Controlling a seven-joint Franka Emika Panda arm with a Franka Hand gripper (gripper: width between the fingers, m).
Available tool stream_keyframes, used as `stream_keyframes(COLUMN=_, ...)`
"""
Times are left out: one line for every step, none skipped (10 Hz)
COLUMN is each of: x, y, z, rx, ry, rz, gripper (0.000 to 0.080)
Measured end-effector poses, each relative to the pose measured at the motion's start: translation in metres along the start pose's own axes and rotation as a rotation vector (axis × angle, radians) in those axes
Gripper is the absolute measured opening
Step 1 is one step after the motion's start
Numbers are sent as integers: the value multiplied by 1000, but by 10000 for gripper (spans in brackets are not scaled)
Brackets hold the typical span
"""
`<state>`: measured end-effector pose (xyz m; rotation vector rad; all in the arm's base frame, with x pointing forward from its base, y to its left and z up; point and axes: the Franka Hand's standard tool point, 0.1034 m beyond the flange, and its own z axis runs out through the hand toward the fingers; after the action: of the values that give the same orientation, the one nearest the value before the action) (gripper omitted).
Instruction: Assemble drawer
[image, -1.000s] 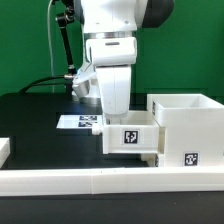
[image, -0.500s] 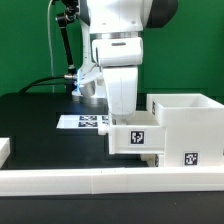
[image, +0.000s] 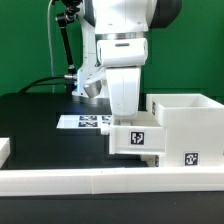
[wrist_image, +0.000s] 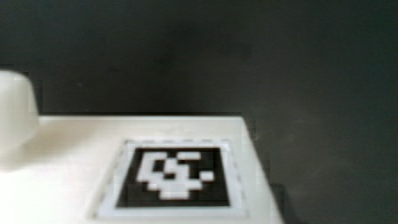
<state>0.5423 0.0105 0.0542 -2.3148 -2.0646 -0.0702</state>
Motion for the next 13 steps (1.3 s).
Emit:
stream_keyframes(x=0, y=0, z=0, rx=-2, ry=-12, rz=-6, gripper=42)
stream_keyframes(x=-2, y=0, z=0, rx=-4, ry=-26, rz=-17, gripper=42)
stream_keyframes(x=-4, y=1, z=0, rx=-5, ry=-26, rz=-11, gripper=42)
stream_keyframes(x=-5, y=1, z=0, rx=-5, ry=-26, rz=-10, gripper=42)
stream_keyframes(x=-5, y=1, z=0, rx=-5, ry=-26, rz=-10, gripper=42)
stream_keyframes(x=-6, y=1, z=0, rx=-5, ry=-26, rz=-20, gripper=42)
stream_keyframes(x=-12, y=3, z=1, rx=-11, ry=-25, rz=-61, gripper=42)
stream_keyframes(x=-16, y=3, z=1, rx=-11, ry=-25, rz=-76, gripper=42)
stream_keyframes(x=-17, y=3, z=2, rx=-12, ry=-25, rz=-95, gripper=42)
stream_keyframes(x=-19, y=3, z=3, rx=-10, ry=-25, rz=-113, gripper=42)
stream_keyframes(x=-19, y=3, z=3, rx=-9, ry=-25, rz=-112, gripper=42)
stream_keyframes(x=-18, y=3, z=3, rx=-10, ry=-24, rz=-110, gripper=42)
stream_keyframes(x=-14, y=3, z=3, rx=-12, ry=-23, rz=-113, gripper=42)
